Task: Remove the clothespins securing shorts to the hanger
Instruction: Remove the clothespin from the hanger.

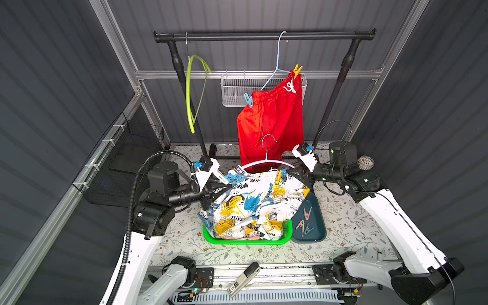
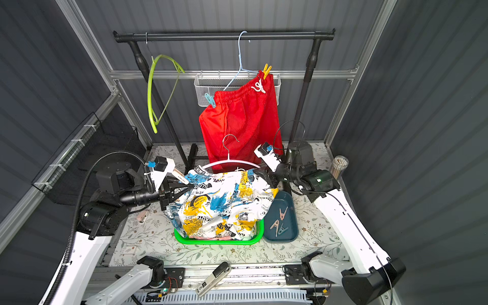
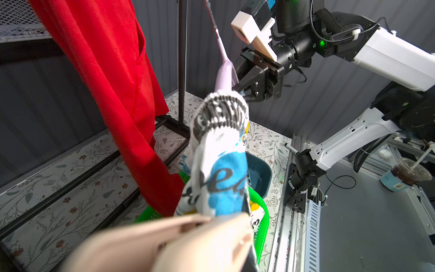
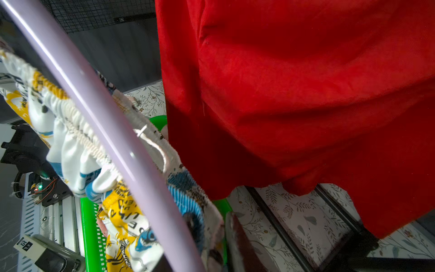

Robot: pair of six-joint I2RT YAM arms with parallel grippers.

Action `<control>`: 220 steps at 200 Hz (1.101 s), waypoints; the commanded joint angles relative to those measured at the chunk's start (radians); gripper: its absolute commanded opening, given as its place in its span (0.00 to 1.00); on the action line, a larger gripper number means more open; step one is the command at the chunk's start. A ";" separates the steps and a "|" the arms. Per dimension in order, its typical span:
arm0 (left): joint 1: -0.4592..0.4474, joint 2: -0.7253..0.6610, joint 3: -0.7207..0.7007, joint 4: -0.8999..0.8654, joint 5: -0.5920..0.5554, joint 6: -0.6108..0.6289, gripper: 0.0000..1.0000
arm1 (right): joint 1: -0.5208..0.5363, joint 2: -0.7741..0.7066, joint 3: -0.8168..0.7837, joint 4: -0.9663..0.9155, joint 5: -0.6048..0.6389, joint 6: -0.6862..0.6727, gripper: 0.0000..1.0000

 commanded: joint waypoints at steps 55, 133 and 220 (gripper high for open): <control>-0.016 0.085 0.106 -0.043 0.001 -0.002 0.62 | 0.071 -0.129 -0.091 0.123 0.023 -0.009 0.01; 0.003 0.168 0.285 0.017 0.057 -0.181 0.66 | 0.076 -0.270 -0.198 0.201 0.100 -0.019 0.00; 0.168 0.257 0.268 0.189 0.237 -0.399 0.60 | 0.075 -0.345 -0.227 0.237 0.149 -0.025 0.00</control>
